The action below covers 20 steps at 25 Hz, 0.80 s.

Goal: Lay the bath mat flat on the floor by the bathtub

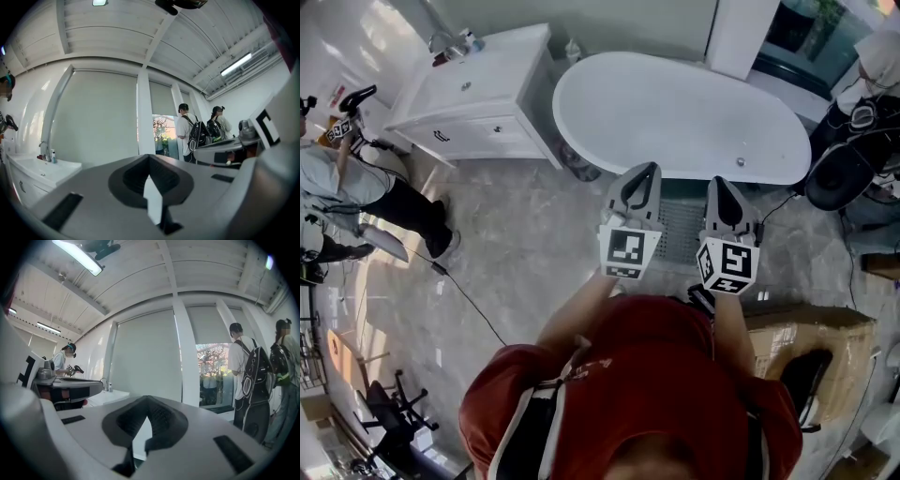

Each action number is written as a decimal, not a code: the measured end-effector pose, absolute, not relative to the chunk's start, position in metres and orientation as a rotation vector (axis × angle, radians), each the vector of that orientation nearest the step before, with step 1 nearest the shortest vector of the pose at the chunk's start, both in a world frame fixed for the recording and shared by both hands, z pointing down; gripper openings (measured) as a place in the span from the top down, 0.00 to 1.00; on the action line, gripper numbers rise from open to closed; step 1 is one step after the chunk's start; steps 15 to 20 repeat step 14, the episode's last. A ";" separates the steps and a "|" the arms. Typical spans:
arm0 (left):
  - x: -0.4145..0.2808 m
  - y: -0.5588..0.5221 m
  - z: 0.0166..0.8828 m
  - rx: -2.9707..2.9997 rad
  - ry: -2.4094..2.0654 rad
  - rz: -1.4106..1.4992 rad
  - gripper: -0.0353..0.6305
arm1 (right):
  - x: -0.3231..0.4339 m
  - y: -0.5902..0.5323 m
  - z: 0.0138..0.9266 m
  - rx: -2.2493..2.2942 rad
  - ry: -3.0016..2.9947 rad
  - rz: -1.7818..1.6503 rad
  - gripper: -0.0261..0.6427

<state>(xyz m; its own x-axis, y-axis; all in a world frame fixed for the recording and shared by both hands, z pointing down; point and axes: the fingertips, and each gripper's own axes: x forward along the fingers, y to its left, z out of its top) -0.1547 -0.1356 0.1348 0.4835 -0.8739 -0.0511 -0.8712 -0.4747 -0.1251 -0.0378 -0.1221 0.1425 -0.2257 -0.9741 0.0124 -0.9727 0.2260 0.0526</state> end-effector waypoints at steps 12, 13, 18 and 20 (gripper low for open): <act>-0.156 -0.129 0.132 -2.593 1.547 0.008 0.93 | -0.034 -0.121 0.143 1.919 -2.424 -0.062 0.94; -0.155 -0.127 0.132 -2.594 1.546 0.014 0.93 | -0.032 -0.120 0.143 1.923 -2.421 -0.061 0.94; -0.153 -0.126 0.132 -2.595 1.545 0.018 0.93 | -0.029 -0.118 0.143 1.928 -2.417 -0.060 0.94; -0.153 -0.126 0.132 -2.595 1.545 0.018 0.93 | -0.029 -0.118 0.143 1.928 -2.417 -0.060 0.94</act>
